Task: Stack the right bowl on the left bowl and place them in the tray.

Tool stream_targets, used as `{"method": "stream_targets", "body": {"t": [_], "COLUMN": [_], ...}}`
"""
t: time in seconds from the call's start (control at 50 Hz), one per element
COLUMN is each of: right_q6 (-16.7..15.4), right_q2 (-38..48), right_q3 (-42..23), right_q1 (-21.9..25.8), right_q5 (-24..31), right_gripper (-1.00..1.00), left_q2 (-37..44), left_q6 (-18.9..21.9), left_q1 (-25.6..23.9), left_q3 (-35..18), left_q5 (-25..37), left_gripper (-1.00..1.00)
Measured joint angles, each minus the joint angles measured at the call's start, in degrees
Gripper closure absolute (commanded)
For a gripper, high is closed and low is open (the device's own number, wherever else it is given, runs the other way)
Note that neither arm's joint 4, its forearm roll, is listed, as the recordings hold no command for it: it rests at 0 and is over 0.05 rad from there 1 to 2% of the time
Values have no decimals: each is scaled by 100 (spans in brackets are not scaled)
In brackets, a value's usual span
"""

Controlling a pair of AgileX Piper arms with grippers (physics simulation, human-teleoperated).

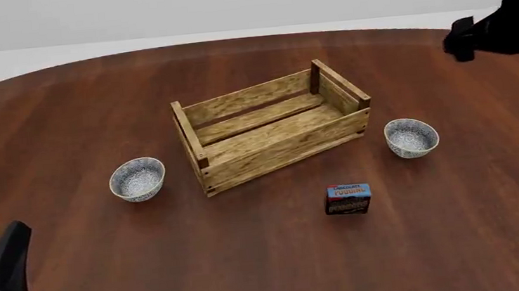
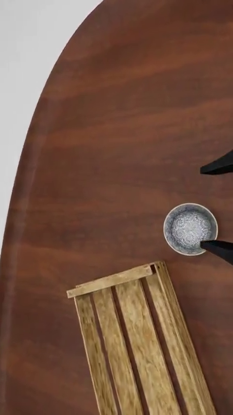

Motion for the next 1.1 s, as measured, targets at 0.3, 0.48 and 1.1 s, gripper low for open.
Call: {"method": "stream_targets", "body": {"t": [0.3,0.48,1.1], "right_q6": [54,189,396], "right_q2": [1000,1560,2853], "right_q3": [-381,-446,-255], "right_q1": [-142,-229,-434], "right_q5": [-63,-238,-838], "right_gripper": [-100,-100,-100], "left_q2": [1,2,-1], "left_q6": [-13,-22,3], "left_q1": [-53,-113,-116], "left_q3": [41,47,-42], "left_q5": [-11,-23,-8], "left_gripper": [-100,-100,-100]}}
